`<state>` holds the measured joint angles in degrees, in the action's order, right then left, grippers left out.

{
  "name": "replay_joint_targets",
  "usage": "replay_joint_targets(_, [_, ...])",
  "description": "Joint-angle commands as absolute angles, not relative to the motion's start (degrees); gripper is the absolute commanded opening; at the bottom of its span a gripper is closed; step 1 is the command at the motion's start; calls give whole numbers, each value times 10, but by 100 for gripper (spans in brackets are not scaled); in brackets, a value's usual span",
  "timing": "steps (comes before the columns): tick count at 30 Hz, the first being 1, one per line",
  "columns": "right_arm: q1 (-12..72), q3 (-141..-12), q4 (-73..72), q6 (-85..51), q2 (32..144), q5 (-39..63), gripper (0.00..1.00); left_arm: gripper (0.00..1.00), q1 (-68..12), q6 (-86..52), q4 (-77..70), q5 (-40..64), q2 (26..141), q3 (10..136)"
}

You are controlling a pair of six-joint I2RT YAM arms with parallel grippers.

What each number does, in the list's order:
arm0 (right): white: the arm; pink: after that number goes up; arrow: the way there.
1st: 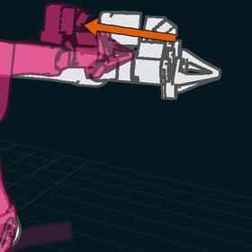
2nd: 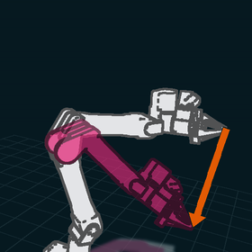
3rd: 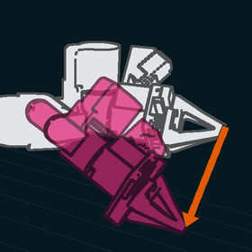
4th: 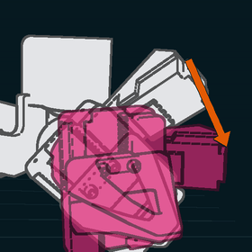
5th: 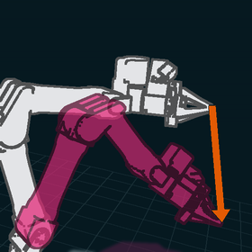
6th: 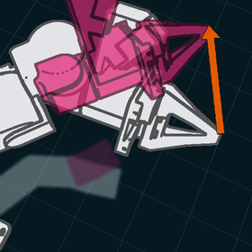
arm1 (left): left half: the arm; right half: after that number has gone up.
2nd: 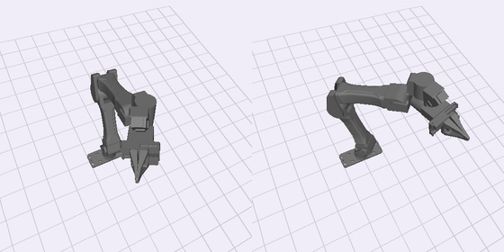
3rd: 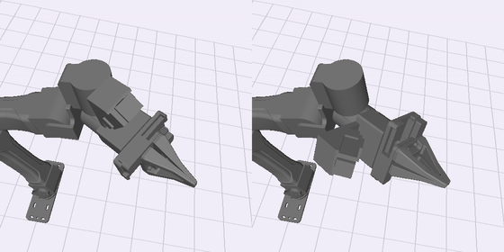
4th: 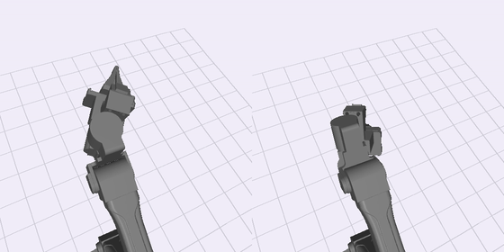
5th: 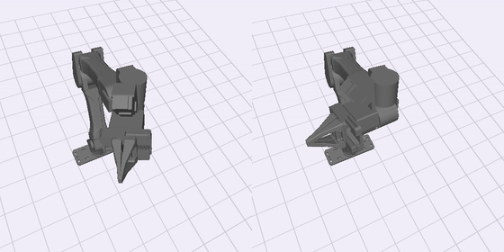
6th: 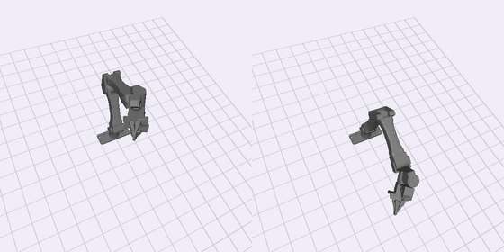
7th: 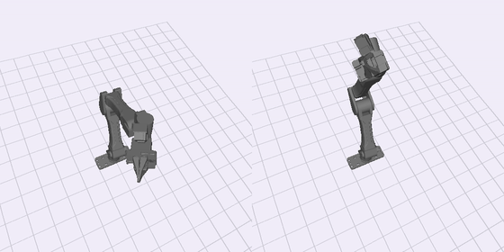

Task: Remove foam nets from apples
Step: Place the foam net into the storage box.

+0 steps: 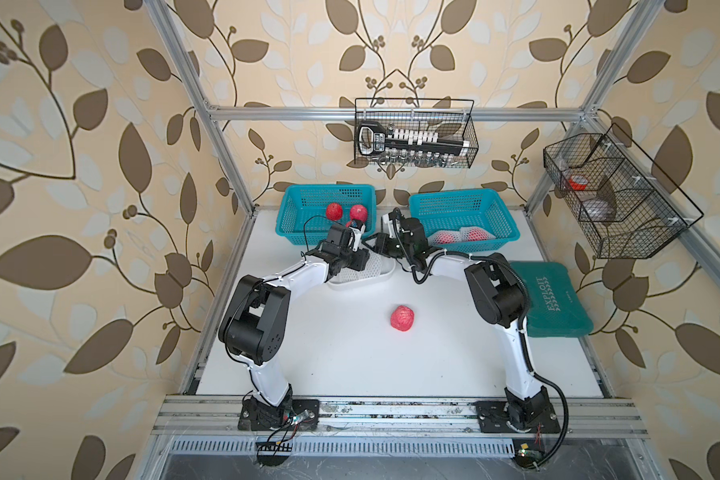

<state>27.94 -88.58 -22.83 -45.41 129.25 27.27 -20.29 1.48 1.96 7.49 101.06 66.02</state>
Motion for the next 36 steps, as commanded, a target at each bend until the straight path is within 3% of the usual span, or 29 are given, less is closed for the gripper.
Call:
replay_joint_targets(1, [276, -872, -233, -431, 1232, 261, 54, 60, -206, 27, 16, 75, 1020, 679])
replay_joint_targets(5, [267, -864, -227, -425, 1197, 261, 67, 60, -210, 32, 31, 73, 1041, 697])
replay_joint_targets(15, [239, -800, -243, -425, 1075, 316, 68, 62, -214, 44, 49, 71, 1075, 732])
replay_joint_targets(23, [240, -616, -258, -325, 925, 300, 70, 62, -216, 48, 63, 72, 1100, 742])
replay_joint_targets(30, [240, -426, -306, -217, 797, 260, 79, 64, -215, 49, 82, 73, 1125, 762])
replay_joint_targets(36, [250, -283, -394, -164, 744, 199, 82, 65, -215, 51, 98, 72, 1143, 780])
